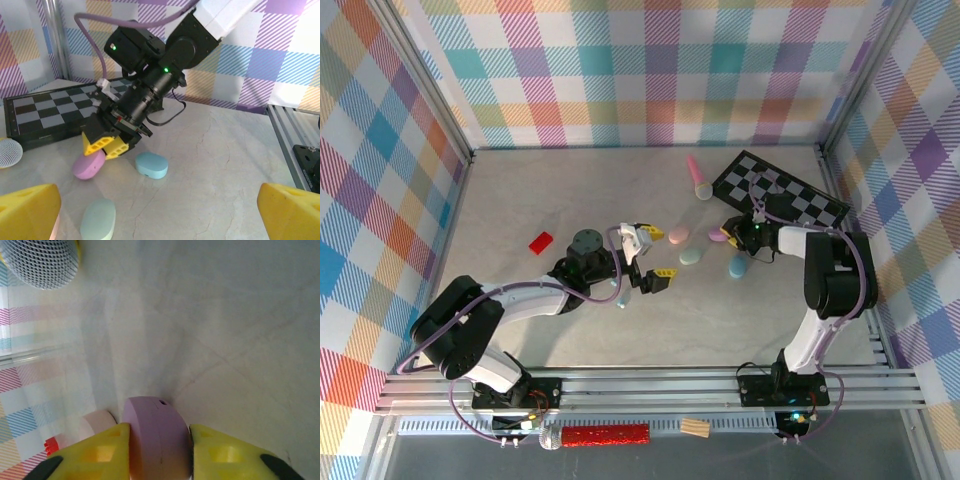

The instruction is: Insert the wireless bluetooth earbuds into the charging case

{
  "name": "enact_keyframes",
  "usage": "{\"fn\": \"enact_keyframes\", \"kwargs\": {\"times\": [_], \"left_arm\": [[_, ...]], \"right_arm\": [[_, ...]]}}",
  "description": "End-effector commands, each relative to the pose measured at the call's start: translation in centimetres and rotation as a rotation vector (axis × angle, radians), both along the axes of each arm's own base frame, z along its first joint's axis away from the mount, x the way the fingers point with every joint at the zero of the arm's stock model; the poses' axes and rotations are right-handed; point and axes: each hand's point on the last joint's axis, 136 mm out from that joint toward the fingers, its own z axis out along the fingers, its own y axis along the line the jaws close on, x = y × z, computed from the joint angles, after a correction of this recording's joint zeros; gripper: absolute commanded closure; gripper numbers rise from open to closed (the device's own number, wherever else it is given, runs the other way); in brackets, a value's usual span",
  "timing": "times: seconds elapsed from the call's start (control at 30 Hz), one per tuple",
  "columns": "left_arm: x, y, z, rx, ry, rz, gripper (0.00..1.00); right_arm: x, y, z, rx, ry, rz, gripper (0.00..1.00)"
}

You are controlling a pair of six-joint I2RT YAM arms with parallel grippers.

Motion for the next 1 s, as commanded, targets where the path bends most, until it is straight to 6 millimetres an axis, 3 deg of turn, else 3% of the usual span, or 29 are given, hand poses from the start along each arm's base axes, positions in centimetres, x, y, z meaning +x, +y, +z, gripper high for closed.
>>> {"fn": "enact_keyframes", "kwargs": {"times": [0.0,0.13,0.3,0.53,0.83,0.97], "left_arm": [[-0.6,0.2,0.0,-0.004,-0.016,0.007,0.00],[0.1,1.1,-0.5,-0.010,0.036,0.044,0.00],[1.3,2.9,-1.3,-0.038,0.080,0.099,0.00],[1.8,4.9,-3.2,-0.022,0.087,0.160,0.00],[1.7,5.8,-4.4,0.002,0.080,0.154,0.00],[1.8,6.3,-4.4,-0.001,0.076,0.152,0.00]], "right_arm": [[0.4,-0.3,0.3,-0.065,-0.019,0.045,0.60],[-0.2,-1.1,1.8,-0.180,-0.036,0.087,0.41],[-2.3,-2.5,2.9,-0.328,-0.020,0.110,0.31],[-7.0,-3.3,3.4,-0.506,0.063,0.159,0.28],[-12.1,-1.9,-0.1,-0.551,0.236,0.264,0.30],[-13.0,-1.6,-0.8,-0.550,0.267,0.288,0.31]]}}
